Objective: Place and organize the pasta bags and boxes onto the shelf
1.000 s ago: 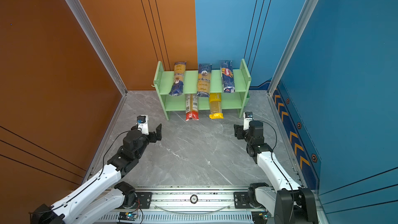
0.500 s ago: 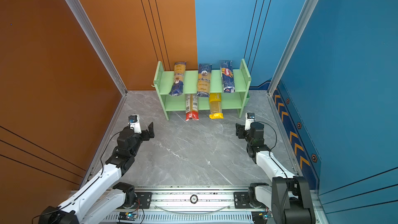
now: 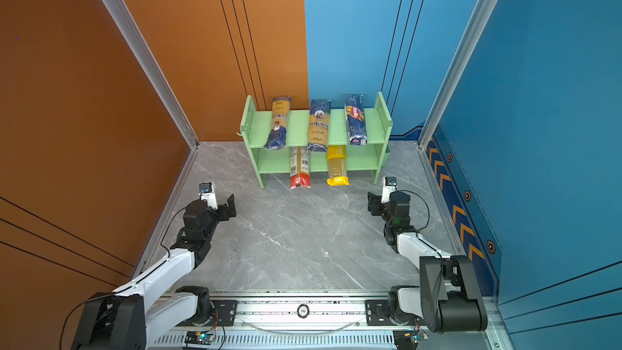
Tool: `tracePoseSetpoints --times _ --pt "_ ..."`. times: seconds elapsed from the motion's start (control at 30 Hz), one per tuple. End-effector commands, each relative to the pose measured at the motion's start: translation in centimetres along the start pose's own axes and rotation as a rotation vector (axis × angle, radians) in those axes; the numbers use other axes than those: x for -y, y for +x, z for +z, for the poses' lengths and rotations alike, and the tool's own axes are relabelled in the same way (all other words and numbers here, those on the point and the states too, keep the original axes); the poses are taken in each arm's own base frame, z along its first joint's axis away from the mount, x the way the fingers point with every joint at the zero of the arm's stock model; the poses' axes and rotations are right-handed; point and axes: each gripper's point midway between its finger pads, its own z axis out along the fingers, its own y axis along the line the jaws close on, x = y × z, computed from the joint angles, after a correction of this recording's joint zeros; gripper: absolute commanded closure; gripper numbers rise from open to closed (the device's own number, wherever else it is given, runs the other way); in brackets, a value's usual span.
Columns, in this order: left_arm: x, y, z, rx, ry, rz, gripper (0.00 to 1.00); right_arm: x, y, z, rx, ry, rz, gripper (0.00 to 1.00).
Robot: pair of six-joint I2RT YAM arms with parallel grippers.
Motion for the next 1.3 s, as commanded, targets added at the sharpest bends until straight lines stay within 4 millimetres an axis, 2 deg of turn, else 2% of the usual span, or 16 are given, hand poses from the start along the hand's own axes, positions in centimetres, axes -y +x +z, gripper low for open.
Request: tracePoseSetpoints --times 0.0,0.3,0.43,0.57,0.9,1.27 --pt "0.0 -0.1 0.8 0.028 0.019 0.012 0.02 0.7 -0.3 0.4 0.041 0.025 0.005 0.28" --pt "0.8 0.7 3.6 -0.015 0.04 0.034 0.02 0.9 -0.4 1.1 0.032 0.034 -0.011 0.28" --pt "0.9 1.3 4.2 -0.01 0.047 0.047 0.02 1.0 -0.5 1.3 0.037 0.037 -0.021 0.28" --pt "0.9 1.2 4.3 0.007 0.05 0.06 0.02 1.0 -0.5 1.5 0.042 0.041 -0.033 0.28" --pt "1.4 2.5 5.0 0.049 0.074 0.072 0.02 1.4 0.2 2.6 0.057 0.046 -0.037 0.28" --pt "1.2 3.0 4.9 0.074 0.061 0.068 0.02 1.9 0.8 2.3 0.113 0.064 -0.019 0.27"
